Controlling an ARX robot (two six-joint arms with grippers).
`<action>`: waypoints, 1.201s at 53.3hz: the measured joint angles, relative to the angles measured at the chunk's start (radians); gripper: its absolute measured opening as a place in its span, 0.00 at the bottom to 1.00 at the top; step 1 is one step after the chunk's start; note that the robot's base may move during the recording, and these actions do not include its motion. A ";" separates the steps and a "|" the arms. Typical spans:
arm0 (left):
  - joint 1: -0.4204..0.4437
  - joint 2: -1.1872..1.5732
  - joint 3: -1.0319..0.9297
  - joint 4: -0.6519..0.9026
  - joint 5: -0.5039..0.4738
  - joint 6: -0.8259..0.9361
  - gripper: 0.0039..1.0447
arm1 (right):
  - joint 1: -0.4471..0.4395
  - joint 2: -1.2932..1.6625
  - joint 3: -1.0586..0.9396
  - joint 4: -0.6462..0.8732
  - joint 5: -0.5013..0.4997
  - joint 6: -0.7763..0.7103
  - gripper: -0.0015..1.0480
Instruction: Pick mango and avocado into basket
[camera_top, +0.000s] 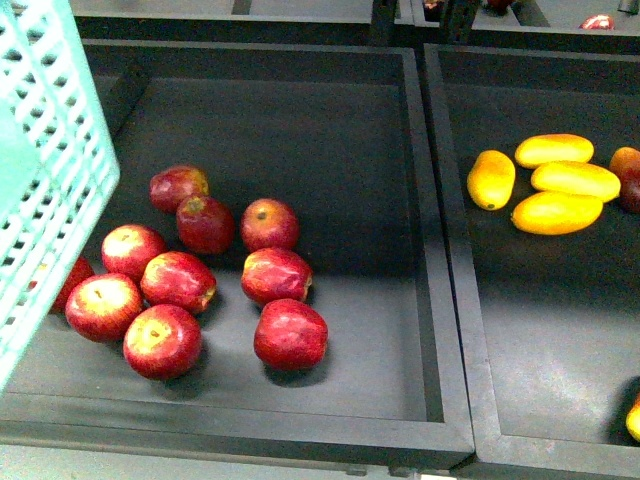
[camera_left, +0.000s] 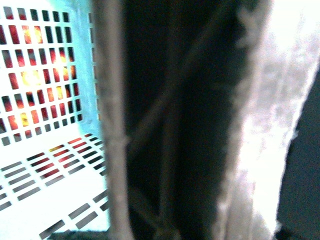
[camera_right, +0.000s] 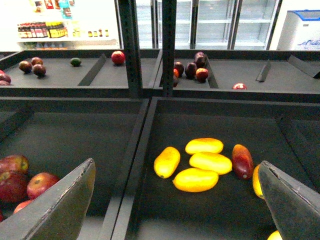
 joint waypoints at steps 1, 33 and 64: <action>-0.012 0.009 0.006 0.000 0.000 0.041 0.13 | 0.000 0.000 0.000 0.000 0.000 0.000 0.92; -0.624 0.598 0.333 0.198 -0.064 0.380 0.13 | 0.000 0.000 0.000 0.000 0.002 0.000 0.92; -0.835 0.701 0.397 0.286 -0.044 0.343 0.13 | 0.000 0.000 0.000 0.000 0.002 0.000 0.92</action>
